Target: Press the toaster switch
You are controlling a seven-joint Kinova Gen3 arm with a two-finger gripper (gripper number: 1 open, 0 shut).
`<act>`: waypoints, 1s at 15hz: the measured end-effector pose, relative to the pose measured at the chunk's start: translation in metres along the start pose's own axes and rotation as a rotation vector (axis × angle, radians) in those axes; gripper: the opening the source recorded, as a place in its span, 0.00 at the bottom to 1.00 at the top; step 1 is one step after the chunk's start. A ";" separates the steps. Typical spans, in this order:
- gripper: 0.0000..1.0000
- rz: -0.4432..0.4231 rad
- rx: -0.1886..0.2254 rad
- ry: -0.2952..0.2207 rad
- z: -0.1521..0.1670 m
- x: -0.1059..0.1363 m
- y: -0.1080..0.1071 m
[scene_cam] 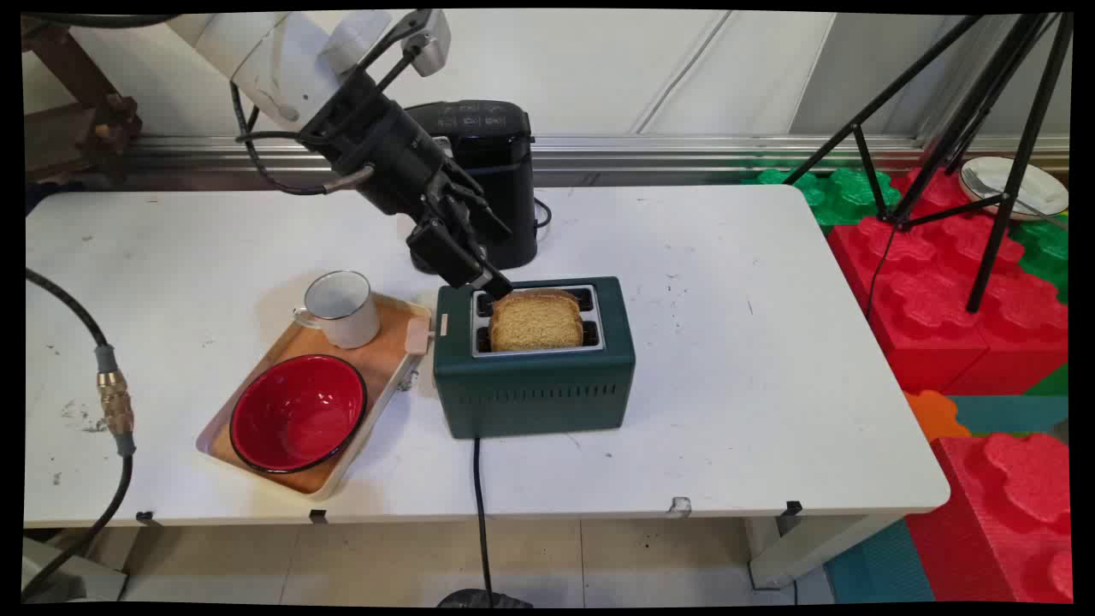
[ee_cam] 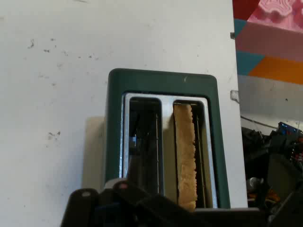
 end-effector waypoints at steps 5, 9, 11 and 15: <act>1.00 -0.003 0.013 0.041 -0.011 -0.011 0.003; 1.00 0.001 0.029 0.065 -0.027 -0.030 0.005; 1.00 0.009 0.037 0.072 -0.035 -0.041 0.007; 1.00 0.015 0.050 0.073 -0.051 -0.065 0.010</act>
